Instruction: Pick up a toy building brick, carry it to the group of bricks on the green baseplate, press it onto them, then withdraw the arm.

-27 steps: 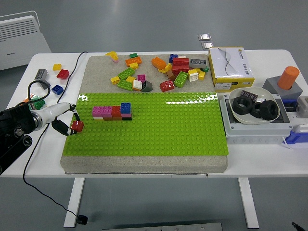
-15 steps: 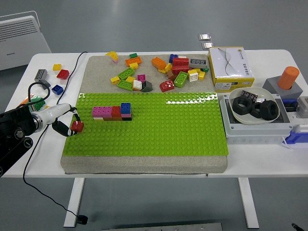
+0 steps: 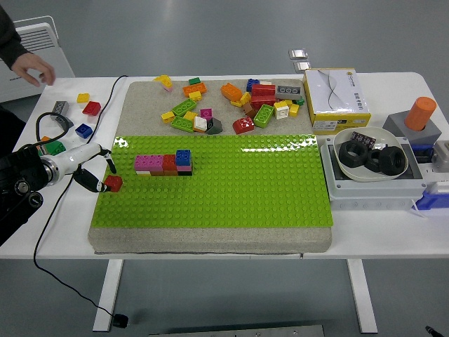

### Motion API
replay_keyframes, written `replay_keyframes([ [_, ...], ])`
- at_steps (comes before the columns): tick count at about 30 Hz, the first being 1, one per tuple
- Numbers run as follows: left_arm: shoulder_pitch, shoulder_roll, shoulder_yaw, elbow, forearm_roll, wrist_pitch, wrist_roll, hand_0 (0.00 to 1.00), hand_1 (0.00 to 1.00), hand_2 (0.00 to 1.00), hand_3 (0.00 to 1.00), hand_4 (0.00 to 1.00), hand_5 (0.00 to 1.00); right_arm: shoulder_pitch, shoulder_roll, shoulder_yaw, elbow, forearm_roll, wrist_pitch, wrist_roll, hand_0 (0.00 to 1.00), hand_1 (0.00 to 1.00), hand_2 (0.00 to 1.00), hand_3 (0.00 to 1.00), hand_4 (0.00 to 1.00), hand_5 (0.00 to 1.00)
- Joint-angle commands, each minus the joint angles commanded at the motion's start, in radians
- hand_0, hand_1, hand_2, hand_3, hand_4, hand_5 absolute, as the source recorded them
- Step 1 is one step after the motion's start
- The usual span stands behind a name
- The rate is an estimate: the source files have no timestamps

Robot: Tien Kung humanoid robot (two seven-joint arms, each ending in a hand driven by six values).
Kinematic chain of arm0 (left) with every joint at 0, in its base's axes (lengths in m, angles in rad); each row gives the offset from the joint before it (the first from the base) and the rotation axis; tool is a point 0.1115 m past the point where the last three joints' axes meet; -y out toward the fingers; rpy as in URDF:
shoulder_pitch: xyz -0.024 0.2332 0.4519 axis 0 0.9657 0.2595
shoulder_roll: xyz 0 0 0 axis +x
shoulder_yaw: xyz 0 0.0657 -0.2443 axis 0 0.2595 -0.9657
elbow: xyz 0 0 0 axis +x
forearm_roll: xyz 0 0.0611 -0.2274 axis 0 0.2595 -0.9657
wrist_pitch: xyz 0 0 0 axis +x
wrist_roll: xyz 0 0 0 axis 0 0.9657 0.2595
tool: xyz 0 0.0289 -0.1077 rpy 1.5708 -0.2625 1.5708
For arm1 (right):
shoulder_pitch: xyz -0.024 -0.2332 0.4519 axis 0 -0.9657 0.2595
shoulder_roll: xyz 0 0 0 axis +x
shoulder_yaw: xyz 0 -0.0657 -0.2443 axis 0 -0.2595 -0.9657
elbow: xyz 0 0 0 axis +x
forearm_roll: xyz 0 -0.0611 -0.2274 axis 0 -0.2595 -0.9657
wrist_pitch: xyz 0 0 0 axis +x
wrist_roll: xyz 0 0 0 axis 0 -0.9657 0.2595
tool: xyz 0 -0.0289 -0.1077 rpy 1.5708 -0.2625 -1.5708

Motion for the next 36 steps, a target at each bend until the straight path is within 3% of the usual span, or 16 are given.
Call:
replay_keyframes([
  [19,-0.011,0.002,0.006,-0.001,-0.014,-0.033,0.0,0.998,0.983,0.953,0.508,0.837,0.002,0.006,-0.001,-0.009,0.0,0.002,-0.002,-0.001,0.52,0.602,0.714,0.795,0.872,0.952],
  [20,-0.011,0.002,0.006,-0.002,-0.014,-0.034,0.0,0.995,0.984,0.962,0.532,0.691,0.002,0.006,-0.001,-0.012,0.0,0.003,-0.002,-0.002,0.52,0.601,0.714,0.794,0.874,0.954],
  [24,-0.009,0.001,0.007,-0.001,-0.012,-0.035,0.0,0.995,0.984,0.962,0.532,0.691,0.002,0.007,-0.002,-0.022,0.0,0.011,-0.003,-0.003,0.52,0.601,0.714,0.794,0.874,0.954],
  [25,-0.009,0.001,0.007,-0.001,-0.011,-0.036,0.0,0.992,0.987,0.971,0.572,0.633,0.002,0.007,-0.002,-0.025,0.0,0.013,-0.004,-0.003,0.52,0.602,0.714,0.794,0.876,0.953],
  [36,-0.008,-0.002,0.01,0.006,-0.009,-0.047,0.004,0.99,0.988,0.978,0.595,0.664,0.002,0.009,-0.002,-0.041,0.0,0.025,-0.006,-0.004,0.52,0.602,0.714,0.794,0.876,0.95],
])
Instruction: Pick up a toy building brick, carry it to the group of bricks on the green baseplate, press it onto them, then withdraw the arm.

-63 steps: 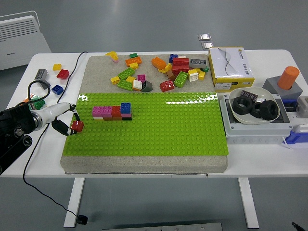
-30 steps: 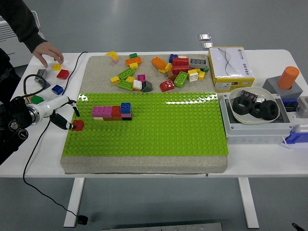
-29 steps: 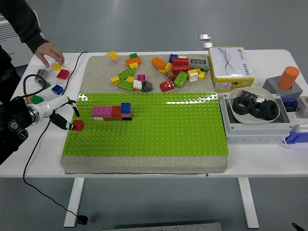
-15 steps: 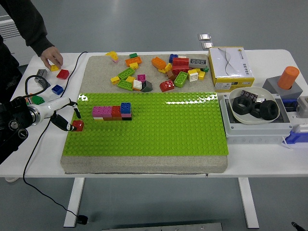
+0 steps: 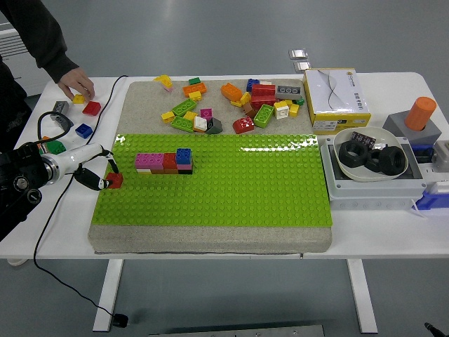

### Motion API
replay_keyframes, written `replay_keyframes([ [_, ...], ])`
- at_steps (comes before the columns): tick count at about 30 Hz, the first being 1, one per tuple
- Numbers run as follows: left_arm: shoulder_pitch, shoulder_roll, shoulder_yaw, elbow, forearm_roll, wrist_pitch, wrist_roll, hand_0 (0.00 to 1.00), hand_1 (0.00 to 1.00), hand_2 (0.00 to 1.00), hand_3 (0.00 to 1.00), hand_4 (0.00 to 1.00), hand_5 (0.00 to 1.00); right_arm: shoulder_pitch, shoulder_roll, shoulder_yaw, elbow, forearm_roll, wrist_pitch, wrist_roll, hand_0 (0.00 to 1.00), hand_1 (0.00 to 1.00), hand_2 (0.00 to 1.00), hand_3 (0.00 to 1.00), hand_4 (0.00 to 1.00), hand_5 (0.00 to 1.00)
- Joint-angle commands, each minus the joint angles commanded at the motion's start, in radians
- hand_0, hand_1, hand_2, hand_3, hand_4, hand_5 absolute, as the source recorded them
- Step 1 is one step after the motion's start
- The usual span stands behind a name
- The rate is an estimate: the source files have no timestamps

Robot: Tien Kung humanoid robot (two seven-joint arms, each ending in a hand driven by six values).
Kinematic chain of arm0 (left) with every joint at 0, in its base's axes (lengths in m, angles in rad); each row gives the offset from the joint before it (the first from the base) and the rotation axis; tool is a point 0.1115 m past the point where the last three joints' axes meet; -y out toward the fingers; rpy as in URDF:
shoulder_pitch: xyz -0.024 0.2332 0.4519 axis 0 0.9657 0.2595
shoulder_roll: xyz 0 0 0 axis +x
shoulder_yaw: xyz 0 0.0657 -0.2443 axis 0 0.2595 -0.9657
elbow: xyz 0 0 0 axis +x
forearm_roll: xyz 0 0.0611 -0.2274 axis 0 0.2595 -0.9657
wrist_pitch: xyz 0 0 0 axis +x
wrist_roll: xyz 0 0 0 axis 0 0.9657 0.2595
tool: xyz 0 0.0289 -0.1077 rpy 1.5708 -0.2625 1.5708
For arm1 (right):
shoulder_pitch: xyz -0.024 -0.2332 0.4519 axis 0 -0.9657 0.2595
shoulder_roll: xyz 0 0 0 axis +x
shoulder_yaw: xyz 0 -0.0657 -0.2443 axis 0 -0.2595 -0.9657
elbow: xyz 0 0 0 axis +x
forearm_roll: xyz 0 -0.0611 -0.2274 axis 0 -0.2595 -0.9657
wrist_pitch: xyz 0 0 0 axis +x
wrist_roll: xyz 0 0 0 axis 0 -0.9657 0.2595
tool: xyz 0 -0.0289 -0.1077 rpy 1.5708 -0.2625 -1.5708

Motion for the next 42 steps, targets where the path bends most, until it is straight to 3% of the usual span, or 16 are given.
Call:
replay_keyframes([
  [18,-0.005,0.01,0.012,-0.011,-0.005,-0.037,0.013,0.99,0.996,0.988,0.653,0.705,0.002,-0.002,0.002,0.003,0.0,-0.008,0.0,-0.002,0.519,0.603,0.715,0.8,0.883,0.954],
  [19,-0.005,0.011,0.013,-0.012,-0.006,-0.037,0.014,0.99,0.998,0.992,0.763,0.776,0.002,-0.003,0.002,0.004,0.0,-0.011,0.0,-0.002,0.519,0.603,0.715,0.802,0.883,0.953],
  [24,0.0,0.011,0.014,-0.017,-0.007,-0.036,0.013,0.99,0.998,0.992,0.763,0.776,0.002,-0.008,0.005,0.011,0.0,-0.02,0.002,-0.002,0.519,0.603,0.715,0.802,0.883,0.953],
  [25,0.002,0.011,0.012,-0.018,-0.007,-0.035,0.013,0.99,0.998,0.996,0.808,0.783,0.002,-0.009,0.005,0.011,0.0,-0.022,0.002,-0.002,0.519,0.603,0.715,0.802,0.886,0.955],
  [42,0.011,0.018,-0.049,-0.063,0.008,-0.027,0.005,0.99,0.998,0.998,0.828,0.792,0.002,-0.019,0.012,0.014,0.0,-0.027,0.002,-0.001,0.519,0.603,0.715,0.803,0.889,0.956],
])
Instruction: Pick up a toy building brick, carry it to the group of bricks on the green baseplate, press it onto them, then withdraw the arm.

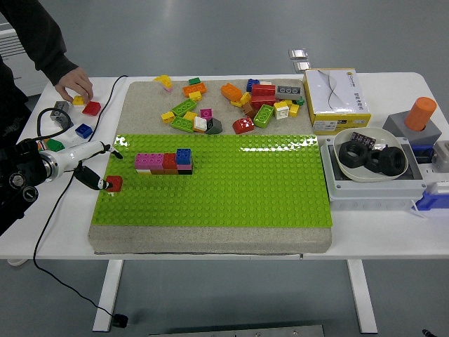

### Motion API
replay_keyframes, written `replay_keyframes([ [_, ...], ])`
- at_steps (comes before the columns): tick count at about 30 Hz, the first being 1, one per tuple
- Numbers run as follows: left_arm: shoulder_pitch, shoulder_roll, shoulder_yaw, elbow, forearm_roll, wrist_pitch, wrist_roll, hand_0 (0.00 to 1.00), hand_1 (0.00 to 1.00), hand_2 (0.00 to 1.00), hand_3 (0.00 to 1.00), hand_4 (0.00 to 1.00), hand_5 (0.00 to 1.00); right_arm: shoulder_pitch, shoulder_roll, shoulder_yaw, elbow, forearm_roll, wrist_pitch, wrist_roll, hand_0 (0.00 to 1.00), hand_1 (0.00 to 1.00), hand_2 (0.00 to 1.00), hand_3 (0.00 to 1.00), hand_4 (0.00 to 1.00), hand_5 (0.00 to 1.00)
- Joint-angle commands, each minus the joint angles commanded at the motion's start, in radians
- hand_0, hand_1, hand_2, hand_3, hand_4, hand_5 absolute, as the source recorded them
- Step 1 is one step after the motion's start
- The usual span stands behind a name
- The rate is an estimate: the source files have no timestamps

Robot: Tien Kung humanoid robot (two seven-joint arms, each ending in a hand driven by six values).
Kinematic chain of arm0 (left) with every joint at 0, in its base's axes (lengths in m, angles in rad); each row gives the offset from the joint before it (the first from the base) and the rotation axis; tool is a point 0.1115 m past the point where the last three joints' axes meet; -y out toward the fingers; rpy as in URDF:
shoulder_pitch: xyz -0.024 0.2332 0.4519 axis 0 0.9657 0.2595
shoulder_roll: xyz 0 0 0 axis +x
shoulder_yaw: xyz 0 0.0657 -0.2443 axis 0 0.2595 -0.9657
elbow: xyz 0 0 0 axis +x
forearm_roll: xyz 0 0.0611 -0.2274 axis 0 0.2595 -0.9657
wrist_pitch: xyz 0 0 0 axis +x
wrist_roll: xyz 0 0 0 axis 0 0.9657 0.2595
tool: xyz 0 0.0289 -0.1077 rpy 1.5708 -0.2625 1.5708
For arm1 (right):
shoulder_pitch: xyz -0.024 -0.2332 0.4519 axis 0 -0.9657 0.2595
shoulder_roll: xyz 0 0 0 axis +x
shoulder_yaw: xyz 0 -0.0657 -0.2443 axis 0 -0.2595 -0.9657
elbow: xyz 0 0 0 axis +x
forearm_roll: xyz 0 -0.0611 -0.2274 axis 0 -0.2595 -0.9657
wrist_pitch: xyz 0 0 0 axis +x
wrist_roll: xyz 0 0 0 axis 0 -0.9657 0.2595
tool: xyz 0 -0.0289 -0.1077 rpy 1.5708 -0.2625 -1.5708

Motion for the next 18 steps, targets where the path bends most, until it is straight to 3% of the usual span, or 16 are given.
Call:
replay_keyframes([
  [18,0.001,0.011,0.018,-0.002,-0.007,-0.025,0.026,0.985,0.998,0.998,0.815,0.808,0.002,0.005,-0.004,0.017,0.0,-0.013,0.002,0.004,0.519,0.603,0.718,0.804,0.891,0.956],
])
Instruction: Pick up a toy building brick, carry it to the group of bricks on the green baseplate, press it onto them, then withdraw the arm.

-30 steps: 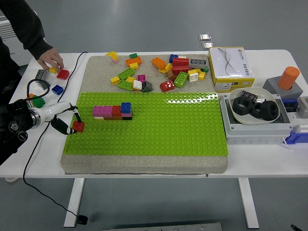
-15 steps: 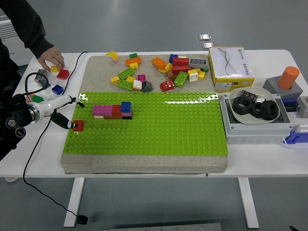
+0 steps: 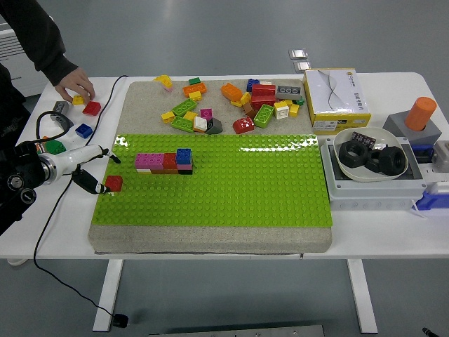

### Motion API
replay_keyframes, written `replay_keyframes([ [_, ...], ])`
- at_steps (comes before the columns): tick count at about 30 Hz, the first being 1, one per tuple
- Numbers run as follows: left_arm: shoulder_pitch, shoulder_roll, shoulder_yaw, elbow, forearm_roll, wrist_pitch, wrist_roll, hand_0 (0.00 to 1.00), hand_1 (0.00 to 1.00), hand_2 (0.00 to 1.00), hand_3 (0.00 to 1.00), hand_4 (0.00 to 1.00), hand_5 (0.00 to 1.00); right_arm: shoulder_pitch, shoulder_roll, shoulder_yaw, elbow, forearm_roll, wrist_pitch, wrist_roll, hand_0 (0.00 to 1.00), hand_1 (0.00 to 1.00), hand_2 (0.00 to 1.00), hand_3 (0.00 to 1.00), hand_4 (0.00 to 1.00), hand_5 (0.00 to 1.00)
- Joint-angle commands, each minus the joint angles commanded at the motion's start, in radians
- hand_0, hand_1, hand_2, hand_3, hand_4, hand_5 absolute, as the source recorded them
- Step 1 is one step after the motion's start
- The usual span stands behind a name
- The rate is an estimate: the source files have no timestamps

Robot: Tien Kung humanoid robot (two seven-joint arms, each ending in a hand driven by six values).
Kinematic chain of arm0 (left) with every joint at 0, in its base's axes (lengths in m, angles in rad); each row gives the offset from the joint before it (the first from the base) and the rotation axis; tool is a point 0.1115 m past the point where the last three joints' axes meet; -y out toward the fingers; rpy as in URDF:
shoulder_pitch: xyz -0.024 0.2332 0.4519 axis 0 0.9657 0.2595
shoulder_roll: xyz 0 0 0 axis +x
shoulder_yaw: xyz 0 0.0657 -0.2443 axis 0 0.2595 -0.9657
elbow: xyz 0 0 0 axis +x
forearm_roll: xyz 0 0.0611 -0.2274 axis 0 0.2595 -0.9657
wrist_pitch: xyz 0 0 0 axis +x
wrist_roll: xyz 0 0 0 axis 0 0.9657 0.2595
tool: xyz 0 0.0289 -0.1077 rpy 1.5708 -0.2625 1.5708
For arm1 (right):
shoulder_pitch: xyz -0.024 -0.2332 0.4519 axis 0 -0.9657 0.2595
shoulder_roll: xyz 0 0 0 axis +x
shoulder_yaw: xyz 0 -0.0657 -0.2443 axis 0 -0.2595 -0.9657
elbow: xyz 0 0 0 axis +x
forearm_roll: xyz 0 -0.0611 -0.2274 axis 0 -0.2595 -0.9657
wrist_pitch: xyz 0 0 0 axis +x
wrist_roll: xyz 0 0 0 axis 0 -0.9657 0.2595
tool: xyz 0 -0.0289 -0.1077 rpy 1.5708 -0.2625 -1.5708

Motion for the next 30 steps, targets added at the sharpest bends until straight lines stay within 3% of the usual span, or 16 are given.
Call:
replay_keyframes([
  [19,0.011,-0.026,-0.014,0.045,0.01,0.013,-0.002,0.982,0.998,0.998,0.796,0.816,0.002,0.005,-0.001,0.012,0.0,-0.005,0.002,0.005,0.519,0.602,0.716,0.804,0.892,0.956],
  [25,0.013,-0.032,-0.013,0.058,0.013,0.013,-0.001,0.981,0.998,0.998,0.764,0.818,0.002,0.006,-0.001,0.012,0.0,-0.002,0.002,0.005,0.519,0.602,0.717,0.804,0.892,0.955],
  [26,0.013,-0.033,-0.012,0.059,0.012,0.013,-0.001,0.981,0.998,0.998,0.713,0.8,0.002,0.006,0.0,0.012,0.0,-0.001,0.002,0.005,0.518,0.6,0.718,0.804,0.891,0.956],
  [30,0.013,-0.036,-0.011,0.063,0.012,0.014,-0.001,0.981,0.998,0.998,0.713,0.8,0.002,0.007,0.0,0.011,0.0,-0.001,0.002,0.004,0.518,0.6,0.718,0.804,0.891,0.956],
])
